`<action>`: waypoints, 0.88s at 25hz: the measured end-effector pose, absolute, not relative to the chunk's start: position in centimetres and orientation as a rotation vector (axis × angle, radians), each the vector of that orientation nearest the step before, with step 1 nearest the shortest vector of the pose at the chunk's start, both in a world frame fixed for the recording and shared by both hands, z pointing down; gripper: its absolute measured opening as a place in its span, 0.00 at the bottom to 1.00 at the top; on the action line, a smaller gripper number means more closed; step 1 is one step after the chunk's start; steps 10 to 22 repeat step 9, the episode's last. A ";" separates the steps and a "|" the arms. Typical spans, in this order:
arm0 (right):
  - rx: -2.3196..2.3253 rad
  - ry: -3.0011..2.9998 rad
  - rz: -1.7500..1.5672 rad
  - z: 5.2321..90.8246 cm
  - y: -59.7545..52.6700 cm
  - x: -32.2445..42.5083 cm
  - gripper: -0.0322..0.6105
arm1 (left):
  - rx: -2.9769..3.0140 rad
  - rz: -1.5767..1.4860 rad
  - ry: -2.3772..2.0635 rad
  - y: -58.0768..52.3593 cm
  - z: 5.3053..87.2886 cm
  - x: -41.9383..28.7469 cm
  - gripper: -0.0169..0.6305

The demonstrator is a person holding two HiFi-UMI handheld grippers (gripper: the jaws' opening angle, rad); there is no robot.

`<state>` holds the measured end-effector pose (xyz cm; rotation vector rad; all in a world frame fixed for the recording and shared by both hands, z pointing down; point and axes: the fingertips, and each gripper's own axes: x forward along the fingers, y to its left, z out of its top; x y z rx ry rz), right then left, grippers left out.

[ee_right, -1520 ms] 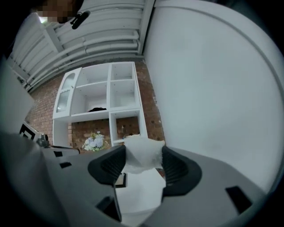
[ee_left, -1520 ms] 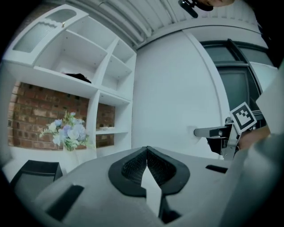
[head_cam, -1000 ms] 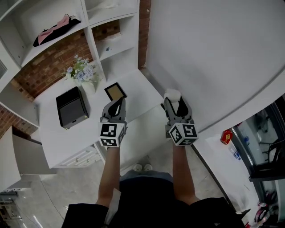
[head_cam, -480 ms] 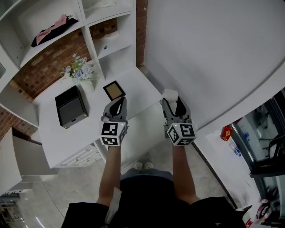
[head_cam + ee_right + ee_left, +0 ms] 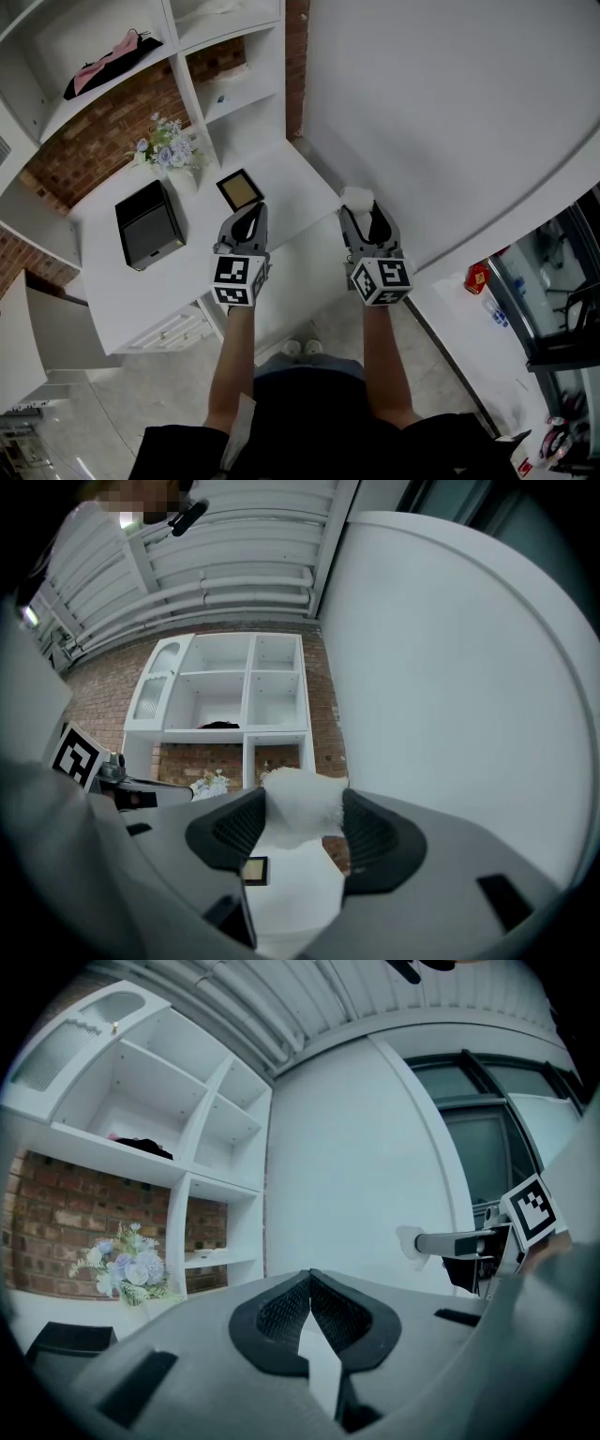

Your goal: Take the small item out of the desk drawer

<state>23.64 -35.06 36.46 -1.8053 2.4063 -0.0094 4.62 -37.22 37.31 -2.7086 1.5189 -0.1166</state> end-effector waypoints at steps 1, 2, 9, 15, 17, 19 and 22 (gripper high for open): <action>-1.805 2.406 -0.010 36.5 -35.1 23.6 0.44 | -2.709 -0.118 1.520 -37.2 37.4 4.6 0.04; -1.804 2.406 -0.011 36.5 -35.1 23.6 0.44 | -2.709 -0.119 1.522 -37.3 37.4 4.5 0.04; -1.802 2.417 -0.016 36.7 -35.4 23.1 0.44 | -2.697 -0.126 1.560 -37.8 37.7 3.6 0.04; -1.802 2.417 -0.016 36.7 -35.4 23.1 0.44 | -2.697 -0.126 1.560 -37.8 37.7 3.6 0.04; -1.802 2.417 -0.016 36.7 -35.4 23.1 0.44 | -2.697 -0.126 1.560 -37.8 37.7 3.6 0.04; -1.802 2.417 -0.016 36.7 -35.4 23.1 0.44 | -2.697 -0.126 1.560 -37.8 37.7 3.6 0.04; -1.802 2.417 -0.016 36.7 -35.4 23.1 0.44 | -2.697 -0.126 1.560 -37.8 37.7 3.6 0.04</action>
